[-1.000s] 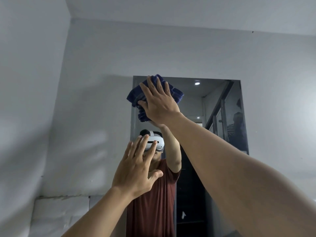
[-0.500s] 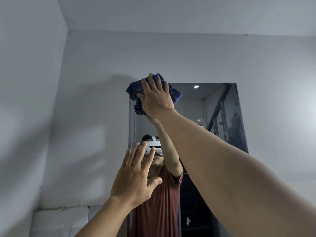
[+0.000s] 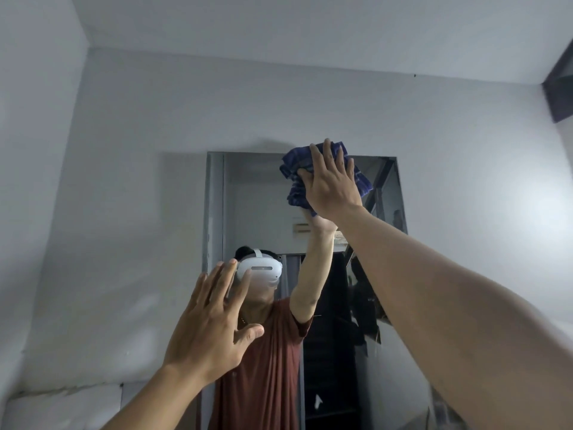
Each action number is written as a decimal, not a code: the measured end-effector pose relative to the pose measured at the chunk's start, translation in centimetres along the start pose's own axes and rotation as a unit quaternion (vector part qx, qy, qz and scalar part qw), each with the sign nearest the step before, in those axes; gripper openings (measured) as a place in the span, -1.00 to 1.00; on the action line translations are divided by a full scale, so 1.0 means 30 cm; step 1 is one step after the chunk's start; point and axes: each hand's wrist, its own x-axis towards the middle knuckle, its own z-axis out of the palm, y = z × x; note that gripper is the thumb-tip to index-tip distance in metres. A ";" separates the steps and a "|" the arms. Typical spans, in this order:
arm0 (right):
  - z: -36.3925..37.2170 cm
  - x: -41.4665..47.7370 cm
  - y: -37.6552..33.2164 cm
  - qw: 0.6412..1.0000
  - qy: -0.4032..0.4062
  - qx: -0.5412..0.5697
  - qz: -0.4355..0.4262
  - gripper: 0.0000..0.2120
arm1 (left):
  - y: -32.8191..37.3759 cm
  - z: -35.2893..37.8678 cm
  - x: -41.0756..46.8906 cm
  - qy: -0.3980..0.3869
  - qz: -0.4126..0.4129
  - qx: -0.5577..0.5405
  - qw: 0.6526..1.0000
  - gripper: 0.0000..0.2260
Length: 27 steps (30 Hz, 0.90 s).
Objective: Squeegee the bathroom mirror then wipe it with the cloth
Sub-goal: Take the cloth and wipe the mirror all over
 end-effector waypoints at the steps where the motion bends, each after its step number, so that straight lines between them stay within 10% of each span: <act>1: -0.008 -0.002 0.028 1.000 -0.002 0.000 0.008 -0.41 | 0.001 0.001 -0.001 0.001 -0.002 -0.002 1.000 -0.15; 27: 0.049 -0.384 0.150 0.988 -0.008 -0.014 0.152 -0.36 | 0.126 0.084 -0.240 -0.026 0.013 -0.045 0.999 -0.18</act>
